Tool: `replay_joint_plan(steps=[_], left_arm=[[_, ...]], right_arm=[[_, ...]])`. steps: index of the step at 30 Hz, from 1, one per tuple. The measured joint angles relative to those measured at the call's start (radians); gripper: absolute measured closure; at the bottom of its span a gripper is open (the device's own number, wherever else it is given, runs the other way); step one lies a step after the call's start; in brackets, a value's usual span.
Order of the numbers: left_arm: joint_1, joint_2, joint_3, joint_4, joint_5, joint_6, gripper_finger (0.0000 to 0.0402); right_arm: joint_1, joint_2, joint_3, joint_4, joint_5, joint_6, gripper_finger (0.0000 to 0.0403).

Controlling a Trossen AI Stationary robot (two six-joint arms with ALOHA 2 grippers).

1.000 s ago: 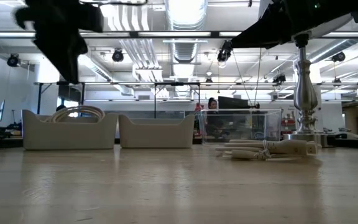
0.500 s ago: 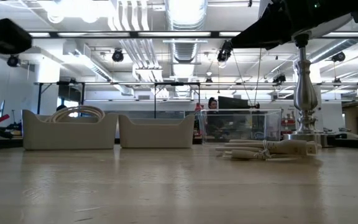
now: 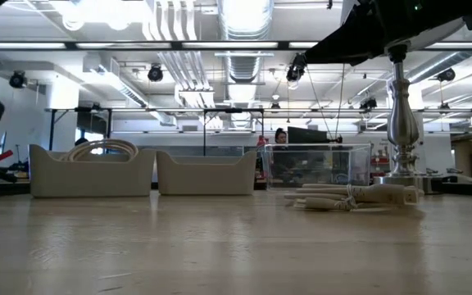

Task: Pick & Place USB Port
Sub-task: Put the light brown HDMI cable into the left gray bin

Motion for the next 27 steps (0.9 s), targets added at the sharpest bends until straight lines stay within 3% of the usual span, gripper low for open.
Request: replay_joint_plan(steps=[11,14,20,22,27], left_arm=[[0.001,0.100,-0.029,0.018,-0.027,0.053,0.0280],[0.000,0.135,-0.019,0.019,-0.125,0.113,0.0280],[0.010,0.168,-0.010,0.024,-0.503,0.172,0.0280],[0.023,0.179,-0.019,0.027,-0.530,0.172,0.0280],[0.071,0.226,-0.055,0.044,-0.482,0.140,0.0280]], right_arm=[[0.000,0.000,0.000,-0.005,0.000,0.014,0.0267],[0.000,0.000,0.000,-0.006,0.000,0.062,0.0271],[0.000,0.000,-0.002,-0.006,0.000,0.085,0.0266],[0.000,0.000,-0.003,-0.006,0.000,0.103,0.0266],[0.000,0.000,-0.003,-0.005,-0.001,0.116,0.0273]])
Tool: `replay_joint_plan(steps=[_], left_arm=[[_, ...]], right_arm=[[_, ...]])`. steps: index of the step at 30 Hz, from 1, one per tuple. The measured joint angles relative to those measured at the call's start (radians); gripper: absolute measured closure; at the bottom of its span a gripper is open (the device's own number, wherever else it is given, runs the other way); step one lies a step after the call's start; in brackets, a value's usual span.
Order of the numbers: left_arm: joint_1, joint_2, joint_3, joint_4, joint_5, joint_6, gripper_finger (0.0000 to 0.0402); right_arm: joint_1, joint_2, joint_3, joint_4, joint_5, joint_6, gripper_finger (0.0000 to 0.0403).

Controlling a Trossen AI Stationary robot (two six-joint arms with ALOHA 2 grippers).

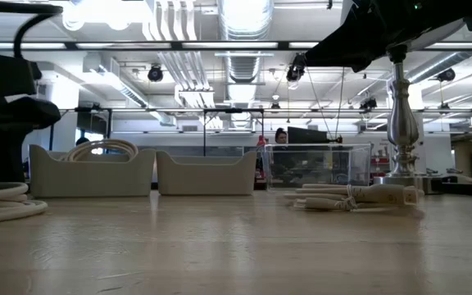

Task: Pick & Place USB Port
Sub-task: Put the light brown HDMI cable into the left gray bin

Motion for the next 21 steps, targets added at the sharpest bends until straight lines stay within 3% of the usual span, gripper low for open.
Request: replay_joint_plan(steps=[7,15,21], left_arm=[[0.062,0.047,-0.018,0.057,0.060,-0.047,0.0288],[0.093,-0.014,0.006,0.116,0.055,0.006,0.0384],[0.115,-0.055,0.035,0.127,-0.103,0.009,0.0374]], right_arm=[[0.000,0.000,0.000,0.000,0.000,0.000,0.0280],[0.000,0.000,0.000,0.000,-0.001,-0.008,0.0271],[0.000,0.000,0.000,0.001,-0.001,-0.009,0.0275]])
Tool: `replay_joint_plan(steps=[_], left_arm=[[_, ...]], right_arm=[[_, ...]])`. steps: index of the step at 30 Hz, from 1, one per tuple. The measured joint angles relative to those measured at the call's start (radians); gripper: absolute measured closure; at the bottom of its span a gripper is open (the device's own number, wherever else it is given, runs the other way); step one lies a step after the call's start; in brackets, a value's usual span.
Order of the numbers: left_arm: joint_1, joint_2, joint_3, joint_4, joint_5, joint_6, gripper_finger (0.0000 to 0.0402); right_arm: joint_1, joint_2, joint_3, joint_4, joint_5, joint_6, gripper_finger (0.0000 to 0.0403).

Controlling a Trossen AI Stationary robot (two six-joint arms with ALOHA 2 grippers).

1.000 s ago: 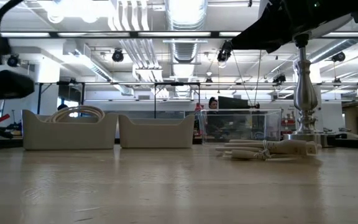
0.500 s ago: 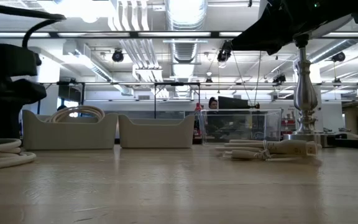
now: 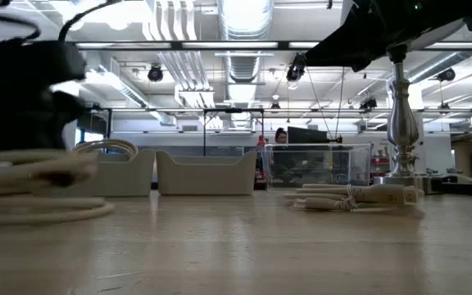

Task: Pick & Place USB Port
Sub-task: Put the light brown HDMI cable into the left gray bin

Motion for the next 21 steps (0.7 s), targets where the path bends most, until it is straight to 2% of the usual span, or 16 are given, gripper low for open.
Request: replay_joint_plan(steps=[2,7,11,18,21], left_arm=[[0.011,-0.002,0.017,-0.001,-0.068,0.012,0.0372],[0.055,-0.014,0.081,-0.015,-0.229,0.163,0.0382],[0.111,-0.032,0.148,-0.062,-0.309,0.239,0.0381],[0.213,-0.088,0.258,-0.290,-0.374,0.296,0.0378],[0.254,-0.113,0.294,-0.423,-0.459,0.312,0.0378]], right_arm=[[0.000,0.000,0.000,0.000,0.000,-0.003,0.0278],[0.000,0.000,0.000,0.000,0.000,-0.003,0.0284],[0.000,0.000,0.000,0.000,0.000,-0.003,0.0284],[0.000,0.000,0.000,0.000,-0.001,-0.003,0.0275],[0.000,0.000,0.000,0.000,-0.001,-0.003,0.0273]])
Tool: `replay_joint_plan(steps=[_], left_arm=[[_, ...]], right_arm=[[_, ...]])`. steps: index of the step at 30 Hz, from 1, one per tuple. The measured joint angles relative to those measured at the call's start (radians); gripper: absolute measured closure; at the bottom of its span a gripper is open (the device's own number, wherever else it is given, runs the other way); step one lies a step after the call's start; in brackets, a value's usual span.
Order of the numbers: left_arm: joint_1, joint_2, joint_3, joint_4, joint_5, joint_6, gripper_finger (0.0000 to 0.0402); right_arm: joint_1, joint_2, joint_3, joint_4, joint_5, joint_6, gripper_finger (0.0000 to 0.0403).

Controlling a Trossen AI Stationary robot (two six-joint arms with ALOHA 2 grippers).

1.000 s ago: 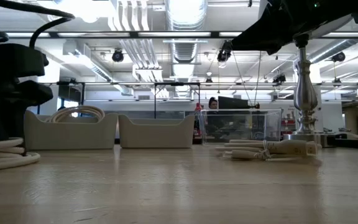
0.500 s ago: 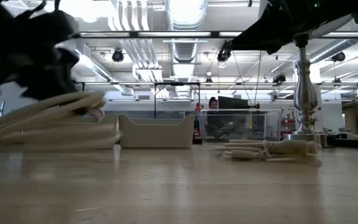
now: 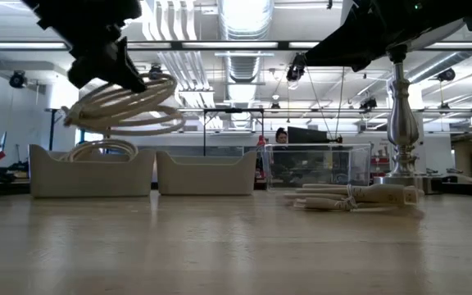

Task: Pick & Place USB Port
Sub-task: Put the light brown HDMI cable into the left gray bin

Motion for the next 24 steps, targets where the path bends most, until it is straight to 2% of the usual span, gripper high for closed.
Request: replay_joint_plan(steps=[3,6,15,19,24], left_arm=[[0.046,-0.024,0.021,-0.095,-0.121,0.001,0.0378],[0.104,-0.049,0.018,-0.166,-0.170,0.000,0.0378],[0.300,-0.050,-0.115,-0.168,-0.176,-0.070,0.0378],[0.351,-0.039,-0.183,-0.108,-0.222,-0.073,0.0378],[0.376,-0.032,-0.267,0.001,-0.168,-0.016,0.0378]], right_arm=[[0.000,0.000,0.000,0.000,0.000,0.000,0.0275],[0.000,0.000,0.000,0.000,0.000,0.000,0.0280],[0.000,0.000,0.000,0.000,0.000,0.000,0.0285],[0.000,0.000,0.000,0.000,0.000,0.000,0.0280],[0.000,0.000,0.000,0.000,0.000,0.000,0.0274]])
